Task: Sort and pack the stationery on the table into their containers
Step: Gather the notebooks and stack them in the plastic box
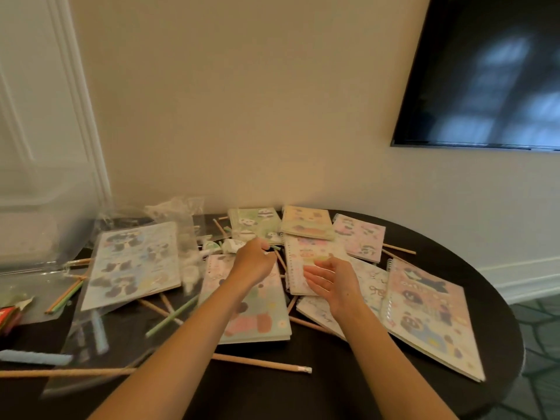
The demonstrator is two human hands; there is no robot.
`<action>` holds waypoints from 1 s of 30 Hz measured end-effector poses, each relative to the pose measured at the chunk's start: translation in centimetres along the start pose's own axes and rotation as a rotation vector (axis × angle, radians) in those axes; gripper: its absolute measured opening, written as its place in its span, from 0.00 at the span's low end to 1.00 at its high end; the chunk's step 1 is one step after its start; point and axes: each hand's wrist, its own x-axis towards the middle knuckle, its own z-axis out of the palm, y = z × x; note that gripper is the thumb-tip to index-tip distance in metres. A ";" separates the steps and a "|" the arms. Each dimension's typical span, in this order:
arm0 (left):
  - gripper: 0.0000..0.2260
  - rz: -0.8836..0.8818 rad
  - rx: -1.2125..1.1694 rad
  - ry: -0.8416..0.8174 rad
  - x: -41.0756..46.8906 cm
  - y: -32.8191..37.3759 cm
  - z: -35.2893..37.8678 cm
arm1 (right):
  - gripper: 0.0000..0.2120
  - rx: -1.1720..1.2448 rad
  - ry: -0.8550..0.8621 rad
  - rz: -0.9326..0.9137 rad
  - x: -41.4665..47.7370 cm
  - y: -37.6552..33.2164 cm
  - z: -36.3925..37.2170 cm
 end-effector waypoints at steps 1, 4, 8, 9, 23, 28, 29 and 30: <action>0.11 -0.010 -0.022 -0.036 0.1 0.3 0.7 | 0.08 -0.014 0.028 -0.002 0.8 -0.2 -0.7; 0.05 -0.069 -0.060 -0.089 1.5 0.7 3.1 | 0.08 -0.085 0.117 -0.024 3.2 -1.0 -2.7; 0.16 -0.129 -0.100 -0.139 3.3 0.7 5.2 | 0.06 -0.385 0.268 -0.129 4.9 -1.7 -4.2; 0.17 -0.145 -0.120 -0.142 3.5 0.8 5.5 | 0.06 -0.492 0.293 -0.173 5.1 -1.9 -4.4; 0.17 -0.342 -0.373 -0.165 4.2 2.7 6.0 | 0.07 -0.708 0.216 -0.164 7.5 -2.6 -4.7; 0.15 -0.323 -0.321 -0.214 3.5 2.4 5.4 | 0.13 -0.773 0.197 -0.176 6.4 -2.9 -4.9; 0.15 -0.323 -0.317 -0.220 3.4 2.2 5.2 | 0.14 -0.772 0.185 -0.174 6.2 -2.9 -5.0; 0.14 -0.316 -0.302 -0.226 3.3 2.0 5.0 | 0.16 -0.765 0.171 -0.173 6.1 -2.8 -5.2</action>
